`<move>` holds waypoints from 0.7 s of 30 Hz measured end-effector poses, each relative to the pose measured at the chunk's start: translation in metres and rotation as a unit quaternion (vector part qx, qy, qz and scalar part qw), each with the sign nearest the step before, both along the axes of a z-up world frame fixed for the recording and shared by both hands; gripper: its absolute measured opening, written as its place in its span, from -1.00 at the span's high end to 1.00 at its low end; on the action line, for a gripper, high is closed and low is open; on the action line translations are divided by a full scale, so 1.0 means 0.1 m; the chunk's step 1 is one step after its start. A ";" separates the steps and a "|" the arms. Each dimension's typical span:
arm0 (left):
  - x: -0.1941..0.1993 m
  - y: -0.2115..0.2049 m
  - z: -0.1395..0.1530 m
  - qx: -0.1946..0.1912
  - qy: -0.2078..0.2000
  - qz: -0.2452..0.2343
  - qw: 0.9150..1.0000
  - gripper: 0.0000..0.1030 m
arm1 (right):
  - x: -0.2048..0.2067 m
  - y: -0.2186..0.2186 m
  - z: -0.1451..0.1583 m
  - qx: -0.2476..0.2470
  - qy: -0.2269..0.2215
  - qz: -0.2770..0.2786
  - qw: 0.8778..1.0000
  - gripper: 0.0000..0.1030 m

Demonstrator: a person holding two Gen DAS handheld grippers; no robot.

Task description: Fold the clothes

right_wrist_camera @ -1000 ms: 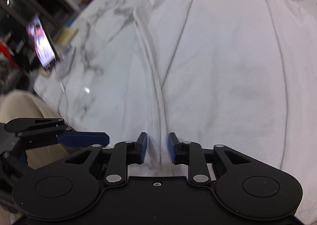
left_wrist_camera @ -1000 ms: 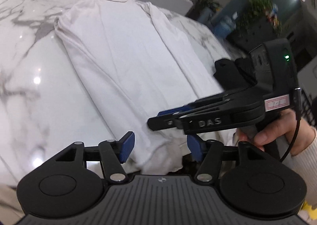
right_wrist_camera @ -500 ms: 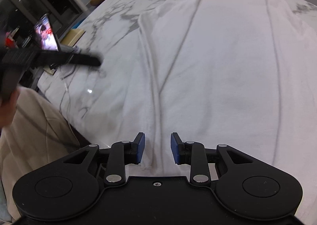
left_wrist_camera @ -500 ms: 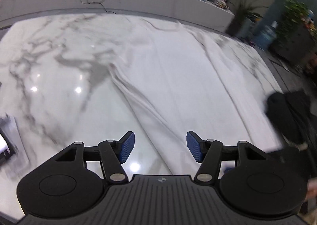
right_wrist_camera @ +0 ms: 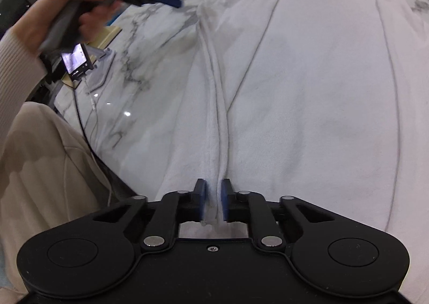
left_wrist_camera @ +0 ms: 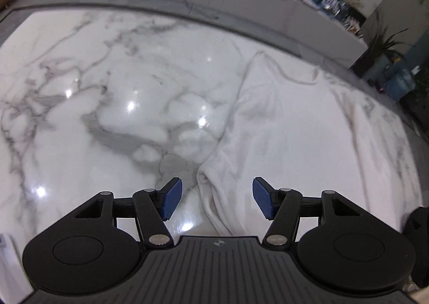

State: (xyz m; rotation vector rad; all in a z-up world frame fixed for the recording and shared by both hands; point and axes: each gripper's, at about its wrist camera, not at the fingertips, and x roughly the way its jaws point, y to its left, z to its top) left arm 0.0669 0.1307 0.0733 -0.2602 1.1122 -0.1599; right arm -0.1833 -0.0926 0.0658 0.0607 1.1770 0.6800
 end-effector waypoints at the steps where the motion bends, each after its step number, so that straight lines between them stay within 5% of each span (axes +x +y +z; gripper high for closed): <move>1: 0.01 0.00 -0.02 0.000 0.002 0.001 1.000 -0.10 | -0.01 0.01 0.00 0.002 -0.003 0.002 1.000 0.82; 3: 0.01 0.00 -0.07 -0.015 0.005 0.001 1.000 -0.06 | -0.01 -0.01 0.02 0.009 -0.003 0.000 1.000 0.84; 8: 0.01 -0.03 -0.05 -0.057 -0.002 -0.009 0.998 0.74 | -0.03 -0.03 0.15 0.031 -0.010 0.005 0.999 0.84; 21: 0.24 -0.81 0.39 -0.069 -0.038 -0.087 0.993 0.81 | -0.22 -0.20 0.35 0.081 -0.012 -0.023 0.996 0.84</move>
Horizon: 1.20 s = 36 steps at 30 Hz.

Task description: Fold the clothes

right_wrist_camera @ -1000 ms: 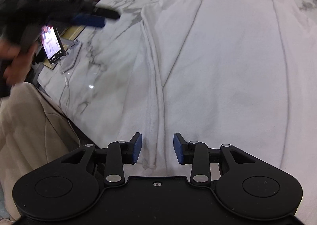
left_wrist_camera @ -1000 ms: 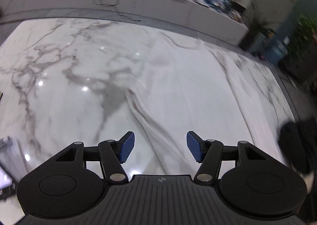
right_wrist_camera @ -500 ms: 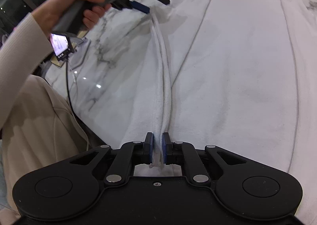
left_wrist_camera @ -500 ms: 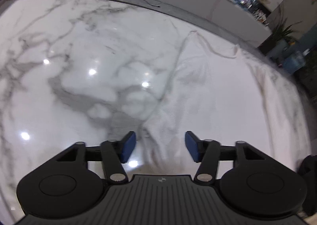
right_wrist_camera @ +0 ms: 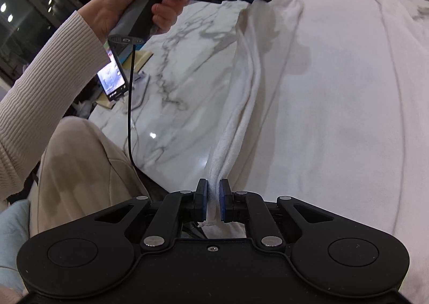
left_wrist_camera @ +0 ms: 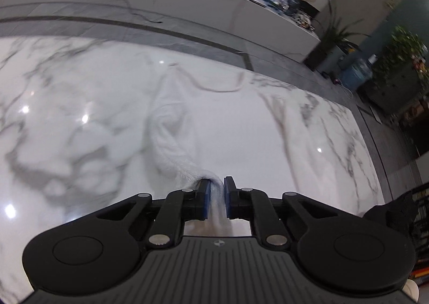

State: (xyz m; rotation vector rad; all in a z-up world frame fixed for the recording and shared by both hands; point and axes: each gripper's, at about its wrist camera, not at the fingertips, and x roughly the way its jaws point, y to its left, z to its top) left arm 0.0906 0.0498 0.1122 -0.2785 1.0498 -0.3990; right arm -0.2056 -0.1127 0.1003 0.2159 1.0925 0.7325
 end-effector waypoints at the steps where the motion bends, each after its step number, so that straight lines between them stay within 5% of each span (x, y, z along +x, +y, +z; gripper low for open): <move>1: 0.02 -0.07 -0.02 0.002 0.001 -0.005 1.000 0.81 | -0.01 -0.04 0.01 0.000 0.000 -0.004 1.000 0.84; 10: 0.16 -0.72 -0.36 0.009 0.023 -0.057 0.998 0.81 | -0.03 -0.32 -0.11 -0.006 0.022 -0.040 0.999 0.84; 18: 0.14 -0.89 -0.55 0.019 0.035 -0.070 0.997 0.80 | -0.02 -0.34 -0.33 -0.010 0.051 -0.050 0.997 0.84; 21: 0.13 -0.86 -0.61 0.017 0.038 -0.066 0.997 0.73 | -0.01 -0.33 -0.41 -0.013 0.062 -0.050 0.997 0.84; 23: 0.10 -0.82 -0.58 0.011 0.033 -0.066 0.997 0.51 | 0.00 -0.31 -0.44 -0.011 0.066 -0.055 0.996 0.84; 26: 0.00 -0.76 -0.49 0.011 0.017 -0.064 0.998 0.23 | 0.00 -0.31 -0.46 -0.002 0.070 -0.062 0.996 0.84; 36: -1.07 -0.43 -0.16 0.040 -0.022 -0.092 0.995 0.16 | -0.08 -0.30 -0.40 -0.027 0.057 -0.075 0.995 0.84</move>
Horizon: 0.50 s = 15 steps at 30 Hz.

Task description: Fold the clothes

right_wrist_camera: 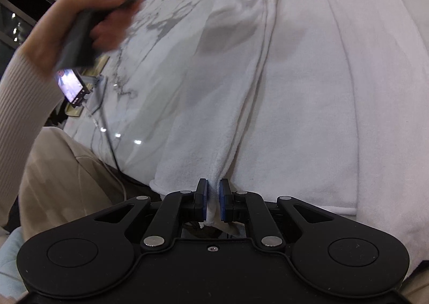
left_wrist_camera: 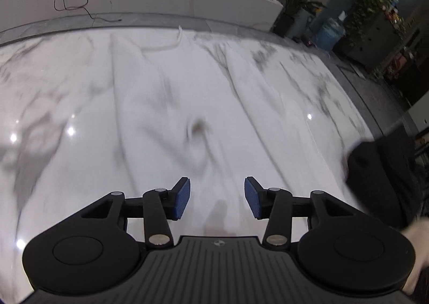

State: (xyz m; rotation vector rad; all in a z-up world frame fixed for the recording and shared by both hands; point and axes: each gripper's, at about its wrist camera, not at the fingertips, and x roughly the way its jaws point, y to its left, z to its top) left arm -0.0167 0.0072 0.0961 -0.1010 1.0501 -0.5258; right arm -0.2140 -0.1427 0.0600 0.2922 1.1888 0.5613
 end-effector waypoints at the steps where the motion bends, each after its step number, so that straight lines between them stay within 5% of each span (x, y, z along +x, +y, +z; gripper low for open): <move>1: -0.07 0.01 0.00 0.002 0.000 -0.002 1.000 0.16 | -0.02 0.02 0.02 -0.012 -0.005 -0.002 1.000 0.83; 8: -0.86 -0.02 -0.08 -0.030 0.012 -0.044 0.999 0.19 | -0.19 0.03 0.10 -0.051 -0.019 -0.011 0.998 0.71; 15: -1.05 -0.11 -0.27 0.025 0.019 -0.037 0.999 0.32 | -0.26 -0.34 0.26 -0.099 -0.058 -0.064 0.991 0.67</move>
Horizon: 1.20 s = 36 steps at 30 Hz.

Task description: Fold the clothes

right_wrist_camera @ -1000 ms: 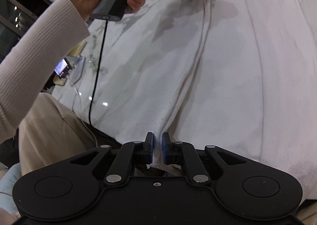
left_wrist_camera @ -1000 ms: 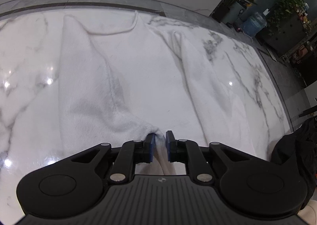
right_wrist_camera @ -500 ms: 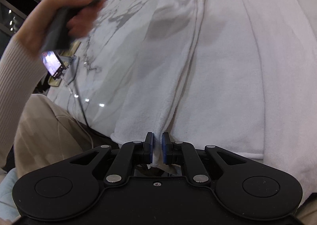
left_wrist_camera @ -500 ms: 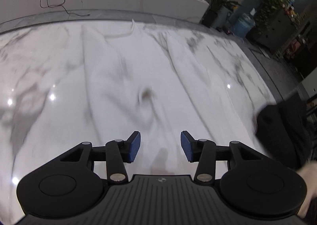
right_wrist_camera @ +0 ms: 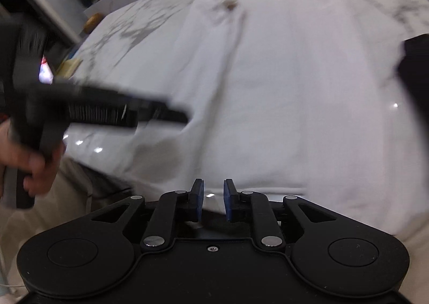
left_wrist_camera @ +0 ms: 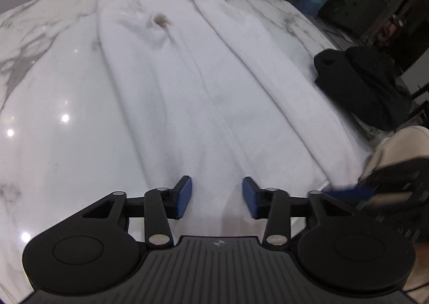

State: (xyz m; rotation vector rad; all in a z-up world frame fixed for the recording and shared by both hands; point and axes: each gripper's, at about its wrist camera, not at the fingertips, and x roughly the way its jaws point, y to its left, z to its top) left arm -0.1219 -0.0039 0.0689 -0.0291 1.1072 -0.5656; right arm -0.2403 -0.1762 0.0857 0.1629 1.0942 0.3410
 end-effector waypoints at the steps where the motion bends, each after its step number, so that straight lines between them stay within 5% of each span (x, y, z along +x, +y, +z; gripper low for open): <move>1: 0.00 0.01 0.01 0.003 0.000 0.003 1.000 0.33 | -0.01 -0.12 0.04 -0.014 -0.012 -0.017 1.000 0.65; 8: 0.24 -0.11 0.29 -0.002 -0.026 -0.001 1.000 0.32 | 0.01 -0.80 0.01 -0.080 -0.036 -0.104 0.991 0.59; 23: 1.07 -1.07 0.35 0.033 -0.040 -0.053 0.997 0.22 | 0.27 -0.97 -0.29 -0.011 -0.037 -0.087 0.995 0.37; 25: 1.21 -1.20 0.35 0.036 -0.043 -0.061 0.997 0.21 | 0.27 -0.92 -0.29 -0.016 -0.044 -0.073 0.996 0.46; 26: 1.33 -1.31 0.36 0.035 -0.043 -0.064 0.996 0.21 | 0.26 -0.91 -0.30 -0.018 -0.046 -0.071 0.996 0.82; 31: 1.85 -1.81 0.42 0.024 -0.034 -0.065 0.997 0.04 | 0.25 -0.90 -0.31 -0.018 -0.049 -0.063 0.997 0.86; 36: 2.35 -2.45 0.24 0.090 -0.006 -0.052 0.995 0.03 | 0.31 -0.94 -0.36 -0.008 -0.050 -0.059 0.997 0.86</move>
